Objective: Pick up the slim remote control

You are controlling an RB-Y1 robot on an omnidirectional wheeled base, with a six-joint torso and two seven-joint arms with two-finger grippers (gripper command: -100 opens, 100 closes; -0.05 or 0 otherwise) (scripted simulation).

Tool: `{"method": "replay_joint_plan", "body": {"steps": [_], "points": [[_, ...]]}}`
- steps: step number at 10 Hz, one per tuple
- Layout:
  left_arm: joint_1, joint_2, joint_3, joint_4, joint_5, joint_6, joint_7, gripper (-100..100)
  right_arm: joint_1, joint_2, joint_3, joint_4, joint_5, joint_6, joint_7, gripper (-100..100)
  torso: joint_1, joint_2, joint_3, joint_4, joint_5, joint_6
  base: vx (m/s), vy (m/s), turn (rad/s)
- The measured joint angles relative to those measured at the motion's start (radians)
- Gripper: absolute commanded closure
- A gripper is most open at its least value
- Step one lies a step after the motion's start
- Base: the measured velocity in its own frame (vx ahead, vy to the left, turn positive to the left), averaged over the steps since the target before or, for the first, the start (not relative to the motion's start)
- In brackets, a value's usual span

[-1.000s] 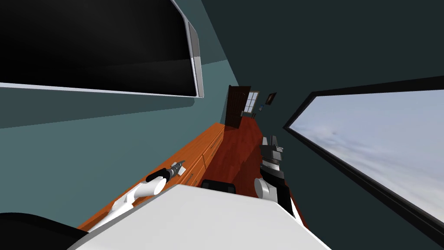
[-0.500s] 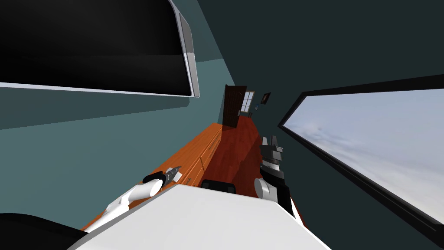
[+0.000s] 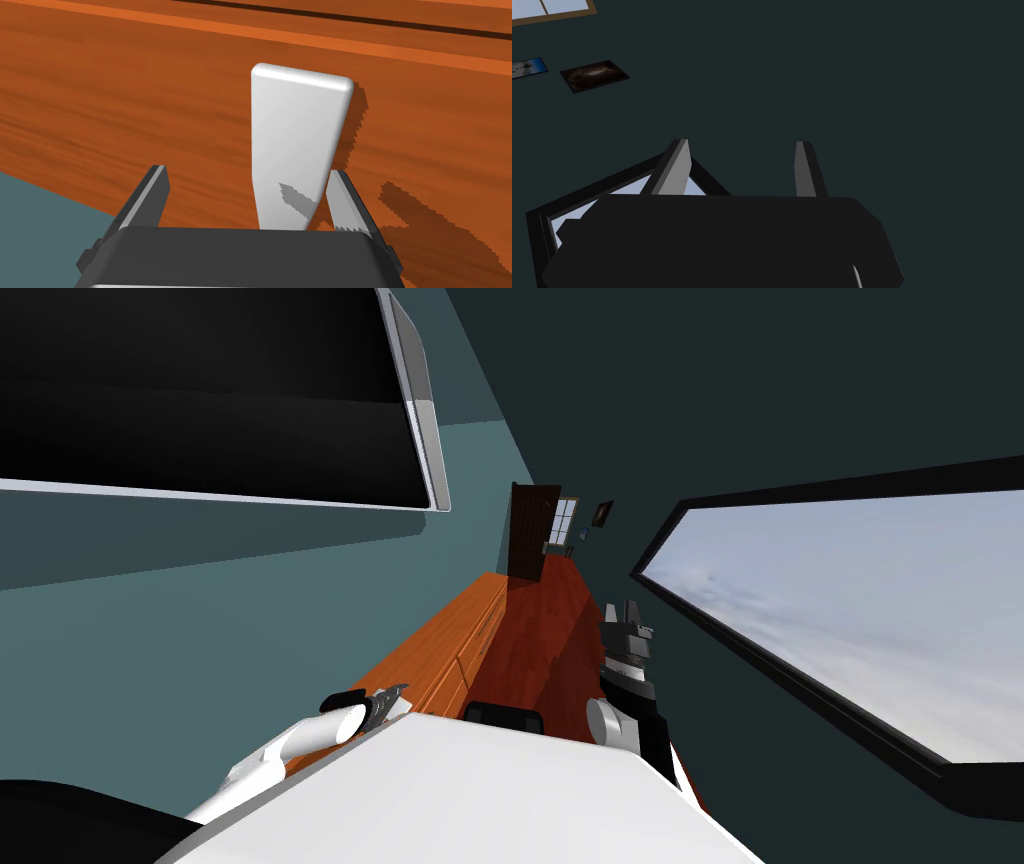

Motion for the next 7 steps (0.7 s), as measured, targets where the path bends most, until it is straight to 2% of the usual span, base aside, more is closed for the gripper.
{"method": "replay_joint_plan", "body": {"steps": [1,3,4,5,7], "points": [[-0.007,0.004,-0.003,0.018,0.012,0.016,-0.004,-100,0.0,0.0,0.0,0.0,0.0,0.0,0.0,0,-0.001,0.0,0.0,0.0,0.0,0.0,0.044,0.023,-0.101],[-0.023,0.024,-0.017,0.089,0.071,0.057,-0.038,-100,0.0,0.0,0.0,0.0,0.0,0.0,0.0,0,0.0,-0.001,-0.001,0.0,0.0,0.0,0.071,0.049,-0.199],[-0.009,0.033,-0.017,0.083,0.067,0.093,-0.027,-100,0.0,0.0,0.0,0.0,0.0,0.0,0.0,0,0.001,-0.002,-0.001,0.0,0.0,0.0,0.055,0.048,-0.016],[-0.005,0.042,-0.017,0.091,0.083,0.113,-0.028,-100,0.0,0.0,0.0,0.0,0.0,0.0,0.0,0,0.0,-0.001,-0.001,0.0,0.0,-0.001,0.014,0.021,0.028],[-0.018,0.045,-0.026,0.137,0.115,0.124,-0.055,-100,0.0,0.0,0.0,0.0,0.0,0.0,0.0,0,-0.001,0.001,0.001,0.0,0.0,0.0,0.037,0.026,-0.131]]}}
